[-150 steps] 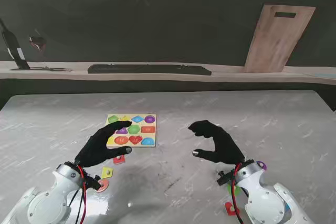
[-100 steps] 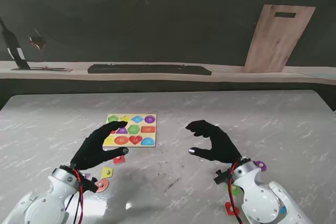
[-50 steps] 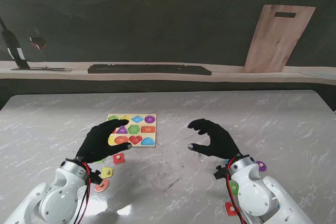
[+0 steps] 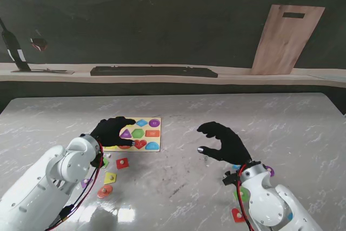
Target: Fit puzzle pieces into a puzzle board
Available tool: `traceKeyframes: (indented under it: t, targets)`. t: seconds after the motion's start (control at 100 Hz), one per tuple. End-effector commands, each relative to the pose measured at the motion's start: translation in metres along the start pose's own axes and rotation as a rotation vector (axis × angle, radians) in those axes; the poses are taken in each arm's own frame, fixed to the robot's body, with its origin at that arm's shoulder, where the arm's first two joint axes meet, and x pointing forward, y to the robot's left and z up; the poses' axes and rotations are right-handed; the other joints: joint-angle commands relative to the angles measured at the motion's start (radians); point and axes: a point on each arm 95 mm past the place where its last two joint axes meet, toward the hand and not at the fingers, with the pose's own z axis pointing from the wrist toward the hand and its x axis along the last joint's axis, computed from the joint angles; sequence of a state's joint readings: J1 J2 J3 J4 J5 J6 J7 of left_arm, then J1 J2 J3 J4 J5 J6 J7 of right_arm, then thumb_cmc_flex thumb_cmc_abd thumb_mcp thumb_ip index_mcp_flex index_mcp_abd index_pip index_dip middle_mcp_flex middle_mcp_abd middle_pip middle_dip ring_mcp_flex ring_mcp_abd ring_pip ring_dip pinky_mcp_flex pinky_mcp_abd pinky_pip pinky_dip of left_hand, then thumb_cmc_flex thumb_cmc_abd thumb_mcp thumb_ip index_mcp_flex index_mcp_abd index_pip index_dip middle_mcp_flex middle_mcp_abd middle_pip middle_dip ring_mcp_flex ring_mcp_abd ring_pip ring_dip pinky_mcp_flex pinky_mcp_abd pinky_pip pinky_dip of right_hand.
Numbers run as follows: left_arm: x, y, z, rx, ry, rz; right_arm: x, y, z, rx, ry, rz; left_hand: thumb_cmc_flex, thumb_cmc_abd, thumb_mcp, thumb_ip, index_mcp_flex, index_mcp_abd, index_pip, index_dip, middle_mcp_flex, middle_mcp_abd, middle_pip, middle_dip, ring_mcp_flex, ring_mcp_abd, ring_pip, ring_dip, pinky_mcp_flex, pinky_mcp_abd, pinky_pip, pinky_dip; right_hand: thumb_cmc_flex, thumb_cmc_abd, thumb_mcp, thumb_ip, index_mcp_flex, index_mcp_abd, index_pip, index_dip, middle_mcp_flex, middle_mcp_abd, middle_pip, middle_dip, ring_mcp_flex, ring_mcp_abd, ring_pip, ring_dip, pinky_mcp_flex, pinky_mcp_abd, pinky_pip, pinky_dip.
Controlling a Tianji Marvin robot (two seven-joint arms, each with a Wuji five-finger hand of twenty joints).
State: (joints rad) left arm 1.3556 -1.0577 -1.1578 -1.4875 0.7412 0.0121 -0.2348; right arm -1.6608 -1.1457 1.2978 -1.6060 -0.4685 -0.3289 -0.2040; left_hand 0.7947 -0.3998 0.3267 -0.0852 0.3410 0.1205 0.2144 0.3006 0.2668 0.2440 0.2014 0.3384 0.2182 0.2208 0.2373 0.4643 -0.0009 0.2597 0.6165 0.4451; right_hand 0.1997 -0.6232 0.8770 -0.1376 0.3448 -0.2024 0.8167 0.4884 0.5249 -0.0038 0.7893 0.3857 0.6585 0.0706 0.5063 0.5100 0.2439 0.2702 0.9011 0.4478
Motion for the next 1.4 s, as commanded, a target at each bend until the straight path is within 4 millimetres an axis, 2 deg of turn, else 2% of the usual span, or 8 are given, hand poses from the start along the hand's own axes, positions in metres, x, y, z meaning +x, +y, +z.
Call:
traceKeyframes:
  t: [0.0, 0.14, 0.32, 0.67, 0.88, 1.11, 1.22, 1.39]
  targets:
    - [-0.006, -0.011, 0.008, -0.011, -0.02, 0.037, 0.001, -0.002, 0.002, -0.007, 0.002, 0.013, -0.015, -0.003, 0.014, 0.024, -0.071, -0.006, -0.018, -0.026, -0.076, -0.018, -0.015, -0.023, -0.06, -0.044, -0.03, -0.019, -0.033, -0.026, -0.039, -0.026, 0.021, 0.012, -0.015, 0.033, 0.015, -0.023, 0.008, 0.012, 0.019, -0.016, 0.0, 0.01, 0.017, -0.025, 0.017, 0.012, 0.002, -0.008, 0.023, 0.017]
    - [-0.008, -0.002, 0.03, -0.092, -0.054, 0.066, -0.001, -0.003, 0.005, -0.002, -0.008, 0.034, -0.028, -0.002, 0.015, 0.025, -0.128, 0.003, -0.026, -0.048, -0.112, -0.017, -0.056, -0.051, -0.112, -0.048, -0.059, -0.039, -0.071, -0.047, -0.124, -0.045, 0.022, 0.026, -0.015, 0.037, 0.021, -0.023, 0.01, 0.012, 0.024, -0.016, 0.001, 0.011, 0.019, -0.023, 0.021, 0.014, 0.001, -0.007, 0.026, 0.017]
    - [-0.005, 0.009, 0.053, -0.107, -0.062, 0.085, -0.001, -0.003, 0.005, -0.006, -0.018, 0.047, -0.03, -0.005, 0.018, 0.027, -0.183, -0.012, -0.033, -0.058, -0.117, -0.013, -0.061, -0.041, -0.117, -0.042, -0.056, -0.039, -0.065, -0.038, -0.145, -0.041, 0.018, 0.043, -0.018, 0.042, 0.028, -0.021, 0.011, 0.012, 0.03, -0.014, 0.003, 0.012, 0.022, -0.024, 0.024, 0.015, 0.003, -0.007, 0.03, 0.018]
    - [0.006, 0.024, 0.081, -0.191, -0.035, 0.108, 0.0, 0.0, 0.001, -0.023, -0.013, 0.048, -0.053, -0.015, 0.027, 0.025, -0.197, -0.004, 0.008, -0.019, -0.109, -0.008, -0.029, 0.011, -0.103, -0.036, -0.015, -0.015, -0.058, -0.027, -0.108, 0.012, 0.012, 0.057, -0.022, 0.047, 0.04, -0.026, 0.015, 0.013, 0.042, -0.015, 0.004, 0.013, 0.028, -0.024, 0.026, 0.015, 0.006, -0.006, 0.033, 0.017]
    - [0.002, 0.022, 0.094, -0.195, -0.048, 0.154, 0.0, 0.0, 0.002, -0.025, -0.016, 0.049, -0.062, -0.036, 0.071, 0.025, -0.191, 0.05, -0.003, -0.009, -0.114, 0.0, -0.033, 0.033, -0.111, -0.034, 0.005, 0.003, -0.069, -0.024, -0.07, 0.022, 0.012, 0.059, -0.021, 0.048, 0.049, -0.025, 0.017, 0.014, 0.049, -0.016, 0.006, 0.014, 0.032, -0.024, 0.028, 0.016, 0.008, -0.006, 0.035, 0.017]
    - [-0.003, 0.021, 0.11, -0.196, -0.061, 0.204, -0.001, 0.001, 0.002, -0.026, -0.018, 0.047, -0.07, -0.056, 0.149, 0.019, -0.184, 0.096, 0.008, -0.042, -0.121, 0.005, -0.047, 0.037, -0.137, -0.033, 0.015, 0.001, -0.071, -0.025, -0.07, -0.002, 0.01, 0.061, -0.021, 0.049, 0.056, -0.028, 0.019, 0.014, 0.055, -0.015, 0.007, 0.014, 0.036, -0.022, 0.03, 0.016, 0.01, -0.005, 0.037, 0.017]
    - [-0.002, 0.024, 0.116, -0.216, -0.057, 0.231, -0.001, 0.001, 0.002, -0.026, -0.019, 0.047, -0.068, -0.068, 0.177, 0.016, -0.156, 0.117, 0.055, -0.033, -0.111, 0.008, -0.031, 0.05, -0.138, -0.032, 0.031, 0.0, -0.068, -0.023, -0.072, -0.01, 0.006, 0.065, -0.022, 0.049, 0.06, -0.029, 0.021, 0.014, 0.058, -0.015, 0.006, 0.014, 0.036, -0.023, 0.03, 0.016, 0.01, -0.004, 0.038, 0.017]
    - [0.001, 0.032, 0.121, -0.276, -0.022, 0.282, 0.0, 0.002, 0.002, -0.032, -0.021, 0.053, -0.075, -0.084, 0.224, 0.004, 0.002, 0.111, 0.177, 0.024, -0.079, 0.019, 0.09, 0.089, -0.119, -0.024, 0.08, 0.022, -0.068, -0.027, 0.038, 0.023, 0.001, 0.072, -0.025, 0.05, 0.065, -0.03, 0.021, 0.015, 0.063, -0.014, 0.007, 0.014, 0.037, -0.023, 0.031, 0.017, 0.011, -0.003, 0.039, 0.017]
